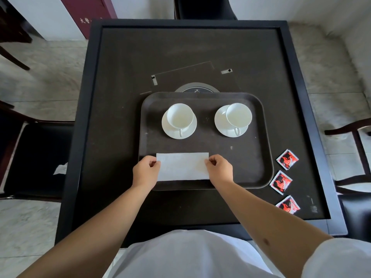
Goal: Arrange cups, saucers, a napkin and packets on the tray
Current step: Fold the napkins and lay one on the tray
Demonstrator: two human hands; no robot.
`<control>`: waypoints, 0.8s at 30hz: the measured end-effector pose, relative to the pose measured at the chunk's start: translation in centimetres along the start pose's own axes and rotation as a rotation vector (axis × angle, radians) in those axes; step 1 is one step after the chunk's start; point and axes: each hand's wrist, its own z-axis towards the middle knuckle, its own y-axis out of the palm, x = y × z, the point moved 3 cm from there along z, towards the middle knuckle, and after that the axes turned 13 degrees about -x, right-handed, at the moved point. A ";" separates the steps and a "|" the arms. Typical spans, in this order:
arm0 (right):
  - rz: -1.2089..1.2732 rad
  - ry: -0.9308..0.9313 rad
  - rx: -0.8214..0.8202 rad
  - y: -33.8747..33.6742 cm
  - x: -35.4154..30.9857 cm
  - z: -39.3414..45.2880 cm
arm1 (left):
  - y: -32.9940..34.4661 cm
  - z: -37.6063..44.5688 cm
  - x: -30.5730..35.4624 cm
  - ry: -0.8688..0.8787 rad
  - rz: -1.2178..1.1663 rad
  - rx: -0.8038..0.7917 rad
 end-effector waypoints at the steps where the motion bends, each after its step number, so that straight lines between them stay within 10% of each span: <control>1: 0.000 -0.002 0.002 0.0 0.0 0.0 | 0.0 0.0 -0.1 0.000 -0.009 0.005; 24: -0.075 -0.029 -0.002 -0.1 0.3 0.3 | 0.1 0.6 -0.3 0.001 -0.024 0.014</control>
